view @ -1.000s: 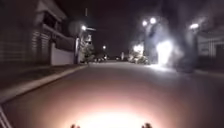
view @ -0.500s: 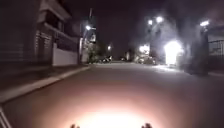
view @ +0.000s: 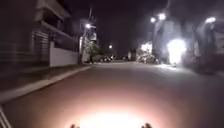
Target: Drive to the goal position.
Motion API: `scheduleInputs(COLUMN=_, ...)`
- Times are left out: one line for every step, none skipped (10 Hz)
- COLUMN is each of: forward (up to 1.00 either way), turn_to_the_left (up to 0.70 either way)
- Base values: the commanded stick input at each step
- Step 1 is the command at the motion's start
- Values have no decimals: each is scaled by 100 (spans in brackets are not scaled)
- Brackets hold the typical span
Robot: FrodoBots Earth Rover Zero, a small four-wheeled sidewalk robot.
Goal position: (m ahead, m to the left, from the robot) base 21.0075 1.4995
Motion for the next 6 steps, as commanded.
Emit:
scheduleInputs(forward=100, turn_to_the_left=0)
scheduleInputs(forward=100, turn_to_the_left=0)
scheduleInputs(forward=100, turn_to_the_left=0)
scheduleInputs(forward=100, turn_to_the_left=-6)
scheduleInputs(forward=100, turn_to_the_left=-31)
scheduleInputs(forward=100, turn_to_the_left=-40)
